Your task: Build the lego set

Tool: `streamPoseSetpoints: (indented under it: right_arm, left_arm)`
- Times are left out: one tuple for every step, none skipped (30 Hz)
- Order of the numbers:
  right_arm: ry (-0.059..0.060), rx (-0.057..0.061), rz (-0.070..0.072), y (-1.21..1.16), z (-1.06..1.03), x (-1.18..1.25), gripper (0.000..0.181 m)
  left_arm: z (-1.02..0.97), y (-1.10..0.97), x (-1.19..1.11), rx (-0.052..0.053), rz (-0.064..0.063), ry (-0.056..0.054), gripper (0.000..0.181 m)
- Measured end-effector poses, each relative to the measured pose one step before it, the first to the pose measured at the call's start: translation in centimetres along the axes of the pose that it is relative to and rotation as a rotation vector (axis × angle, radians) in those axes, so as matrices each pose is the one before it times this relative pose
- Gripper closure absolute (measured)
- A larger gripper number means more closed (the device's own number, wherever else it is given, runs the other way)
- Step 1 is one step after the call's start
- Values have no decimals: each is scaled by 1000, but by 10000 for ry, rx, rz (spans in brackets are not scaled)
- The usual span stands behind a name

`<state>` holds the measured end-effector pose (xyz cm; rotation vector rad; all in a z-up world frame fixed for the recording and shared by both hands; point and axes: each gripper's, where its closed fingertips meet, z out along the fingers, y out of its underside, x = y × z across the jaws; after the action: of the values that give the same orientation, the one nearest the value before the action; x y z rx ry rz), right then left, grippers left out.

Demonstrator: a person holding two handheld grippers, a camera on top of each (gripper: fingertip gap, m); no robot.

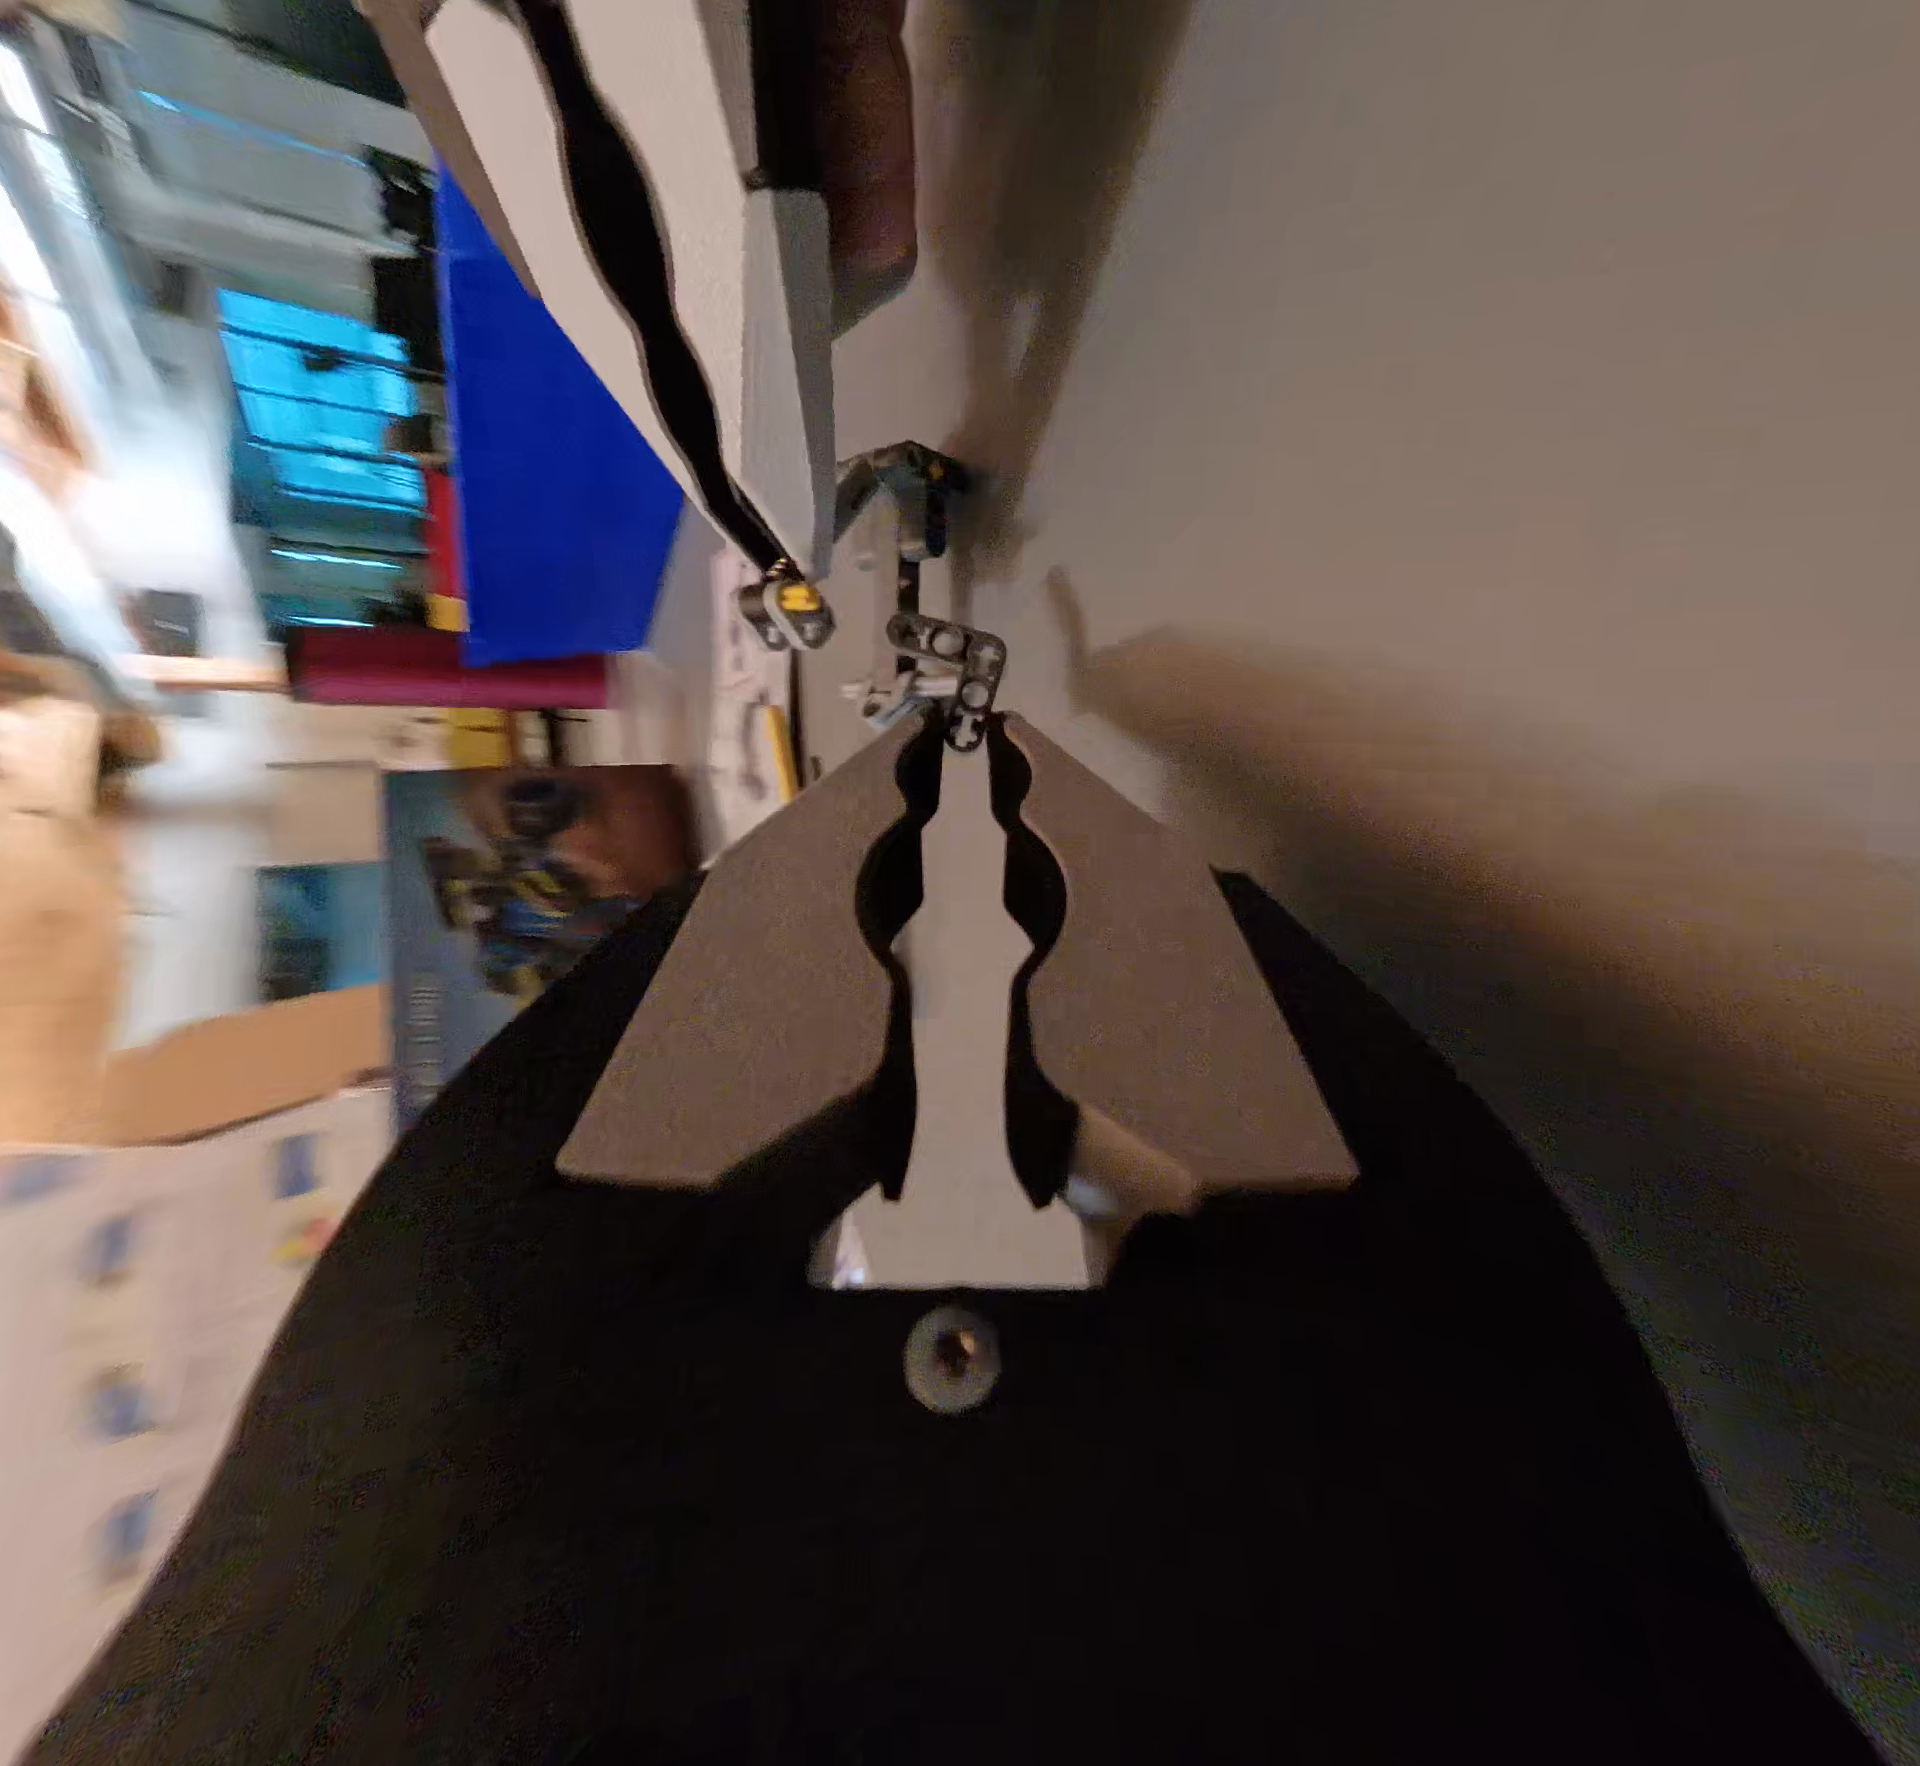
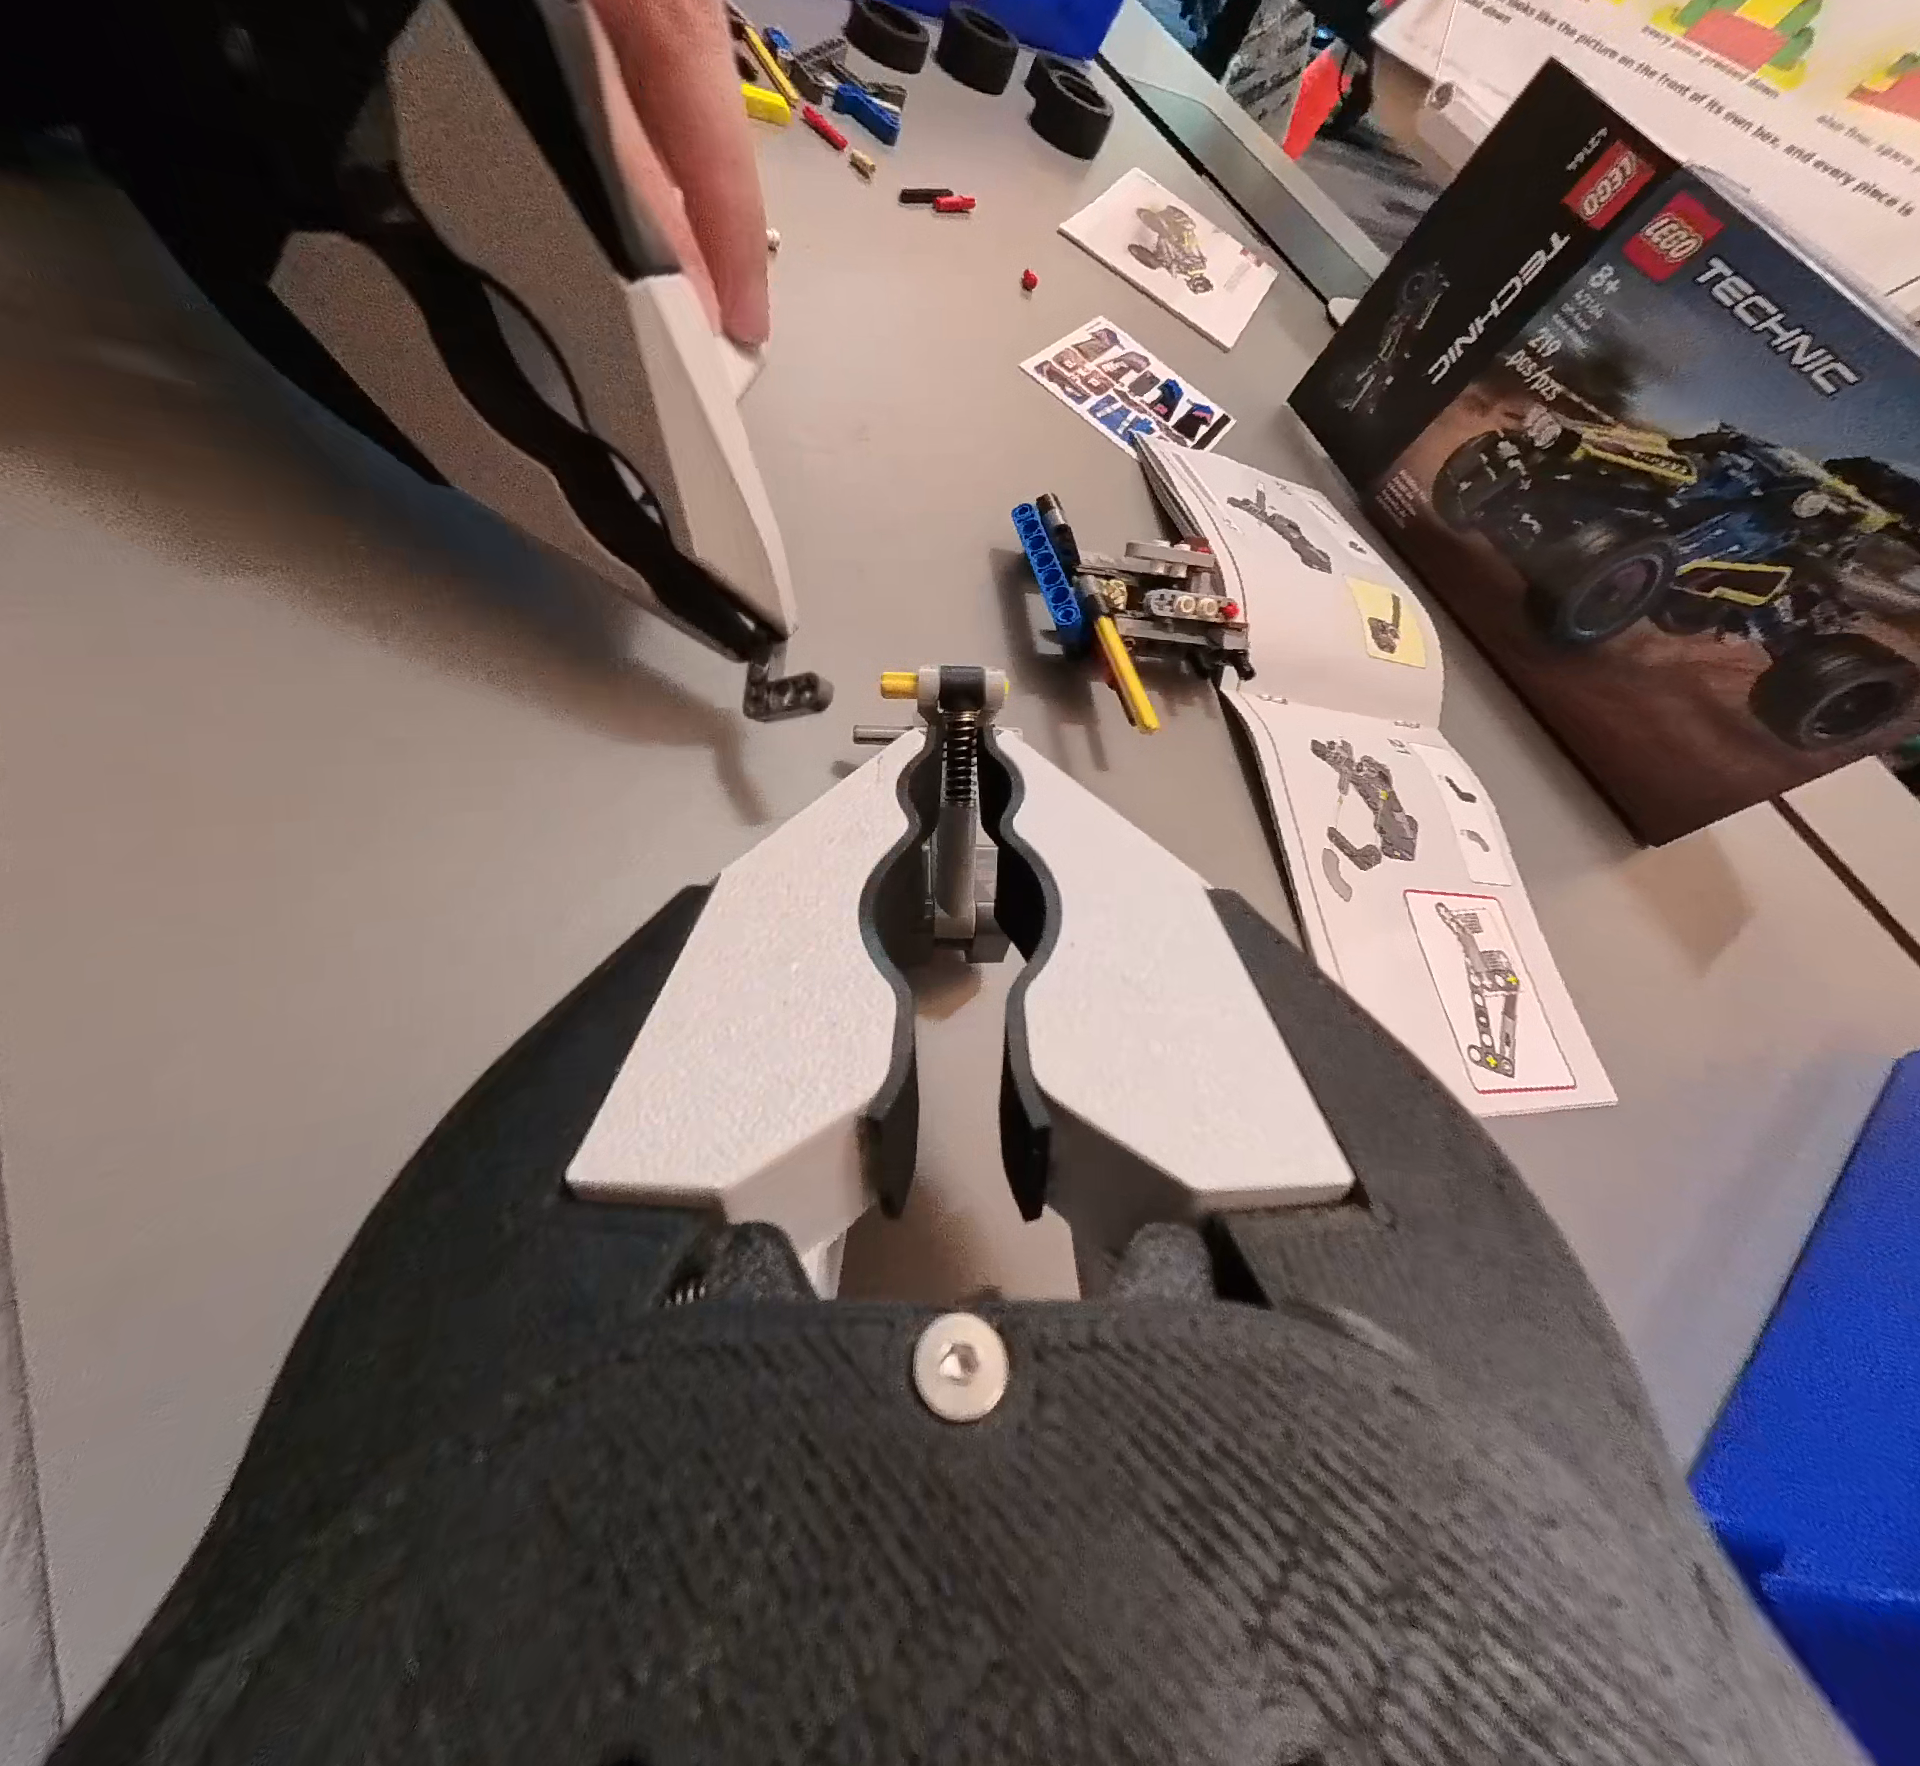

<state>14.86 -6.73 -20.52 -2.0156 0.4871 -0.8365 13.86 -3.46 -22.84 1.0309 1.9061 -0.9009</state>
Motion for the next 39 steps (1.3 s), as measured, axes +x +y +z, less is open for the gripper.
streamPoseSetpoints:
  right_arm:
    - [84,-45,-112,51,39,-22,178]
    - [15,-58,-93,57,61,-93,178]
    - [-7,-53,-46,51,60,-80,177]
    - [-8,-31,-18,11,47,-71,177]
    - [-45,-10,-33,-20,37,-116,177]
    - [-128,-5,-51,-17,47,-239,177]
    - [-231,-41,-34,31,53,-342,178]
    - [-266,-86,45,85,76,-346,177]
    - [-177,-96,81,107,98,-188,177]
    - [-84,-120,89,140,111,-48,177]
    - [-115,-143,121,179,123,-73,177]
    - [-167,-71,157,42,88,-153,177]
    - [-84,-5,197,-42,25,-13,177]
    - [8,-27,254,15,22,183,177]
    - [36,-22,237,27,7,241,177]
    - [13,-7,182,22,-9,196,177]
    - [-27,-12,177,29,-14,120,177]
    - [-6,28,142,-35,-23,126,177]
    - [108,59,23,-70,-44,221,178]
    - [129,97,-134,-123,-58,143,178]
    - [147,97,-214,-112,-48,96,177]
    - [164,86,-266,-111,-22,55,178]
    - [202,45,-299,-47,5,78,178]
    - [191,0,-289,14,25,71,178]
    - [142,18,-307,-1,29,-24,178]
    - [104,64,-349,-72,8,-87,178]
    - [143,43,-272,-30,-7,-5,178]
    - [170,-12,-158,36,-10,99,178]
    - [87,25,-129,-12,-28,22,178]
    - [35,151,-164,-214,-68,-66,177]
    - [79,199,-169,-272,-82,-11,178]
    - [121,106,-67,-129,-66,128,178]
    - [-9,49,-27,-41,-23,8,178]
    - [-58,70,-39,-65,-22,-53,178]
    - [47,90,-38,-86,-51,95,178]
    - [30,118,-12,-133,-67,79,178]
    - [-115,129,22,-172,-65,-108,178]
    - [-46,130,94,-188,-83,22,177]
    - [99,176,106,-236,-131,257,178]
  left_arm:
    - [-35,-27,261,-77,600,-133,176]
    - [-55,-184,193,24,479,-134,177]
    - [-77,-216,146,50,448,-137,176]
    - [-42,-96,259,-35,560,-20,176]
    - [0,162,204,-209,741,-57,176]
    - [46,239,138,-237,847,-109,176]
    - [41,78,95,-105,742,-113,177]
    - [53,11,8,-47,544,-132,177]
    - [81,104,-10,-122,506,-114,177]
    - [96,183,-91,-181,588,-157,177]
    - [72,124,-195,-146,591,-199,177]
    - [74,130,-190,-151,468,-186,177]
    - [58,66,-107,-84,245,-109,177]
    - [23,-73,147,77,-42,140,177]
    - [14,-8,294,83,-286,305,177]
    - [-24,64,217,32,-387,257,177]
    - [-45,49,161,58,-490,264,177]
    - [-70,23,171,90,-723,402,177]
    - [-90,-19,173,135,-936,551,177]
    - [-114,-188,211,247,-1043,689,177]
    - [-122,-259,266,277,-1096,788,177]
    - [-116,-171,164,179,-1080,741,177]
    - [-123,-150,111,141,-939,682,177]
    - [-87,-188,316,156,-811,765,177]
    - [-50,-125,402,130,-830,799,177]
    - [-23,-150,233,148,-826,662,177]
    - [-34,-253,105,244,-700,514,177]
    - [-15,-281,213,286,-571,506,177]
    - [14,-168,328,207,-486,523,177]
    - [69,-66,128,152,-435,338,177]
    - [103,7,-7,136,-369,206,177]
    - [87,0,50,168,-285,208,177]
    - [29,-71,21,195,-228,146,177]
    - [14,2,12,140,-172,90,177]
    - [-11,2,1,114,-97,59,177]
    - [-13,7,-2,102,-24,33,177]
    - [-16,3,3,98,-4,18,178]
    - [-58,24,-16,77,-39,17,177]
    - [-126,-7,4,81,-59,26,172]
